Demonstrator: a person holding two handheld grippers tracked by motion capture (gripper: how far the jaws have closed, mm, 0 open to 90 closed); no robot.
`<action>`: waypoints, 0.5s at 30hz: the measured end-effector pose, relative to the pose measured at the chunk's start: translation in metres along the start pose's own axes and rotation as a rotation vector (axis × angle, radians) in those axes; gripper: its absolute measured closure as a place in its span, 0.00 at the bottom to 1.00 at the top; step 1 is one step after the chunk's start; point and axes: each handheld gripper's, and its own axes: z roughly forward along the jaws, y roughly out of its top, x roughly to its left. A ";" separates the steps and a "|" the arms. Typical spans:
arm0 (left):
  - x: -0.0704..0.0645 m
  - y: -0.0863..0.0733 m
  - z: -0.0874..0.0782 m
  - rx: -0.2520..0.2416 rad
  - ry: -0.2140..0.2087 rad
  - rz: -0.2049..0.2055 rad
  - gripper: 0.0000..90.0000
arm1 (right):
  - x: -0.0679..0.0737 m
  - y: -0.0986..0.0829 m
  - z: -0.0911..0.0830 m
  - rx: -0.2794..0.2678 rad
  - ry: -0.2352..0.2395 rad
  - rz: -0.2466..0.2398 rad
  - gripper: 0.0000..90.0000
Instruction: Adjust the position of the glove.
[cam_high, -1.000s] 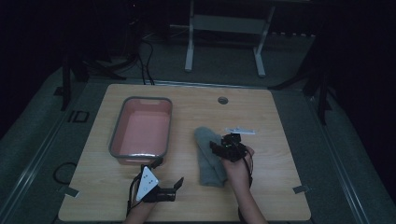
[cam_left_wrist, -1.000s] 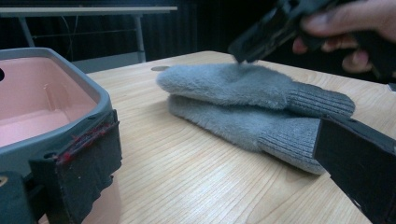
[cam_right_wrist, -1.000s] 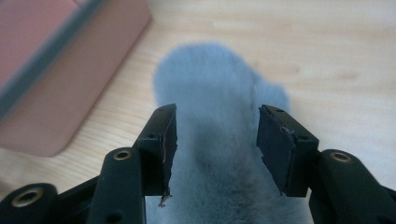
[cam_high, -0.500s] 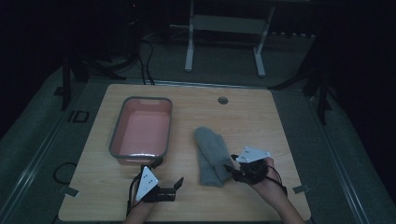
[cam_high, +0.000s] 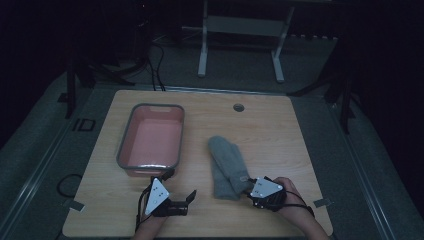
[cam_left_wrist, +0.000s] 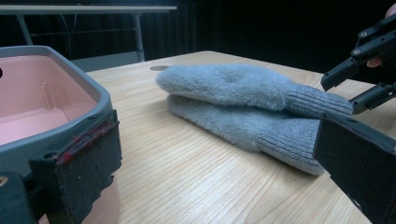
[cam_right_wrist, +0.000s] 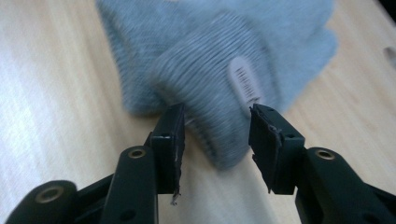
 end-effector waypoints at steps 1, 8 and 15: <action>0.000 0.000 0.000 0.000 0.001 0.000 0.02 | 0.001 -0.002 0.001 0.009 -0.003 -0.009 0.62; 0.000 0.000 0.000 0.002 0.001 -0.002 0.02 | -0.007 0.002 0.006 0.026 0.033 0.034 0.91; 0.000 0.000 0.000 0.000 0.001 -0.001 0.02 | -0.009 0.027 -0.017 0.016 0.015 0.056 0.96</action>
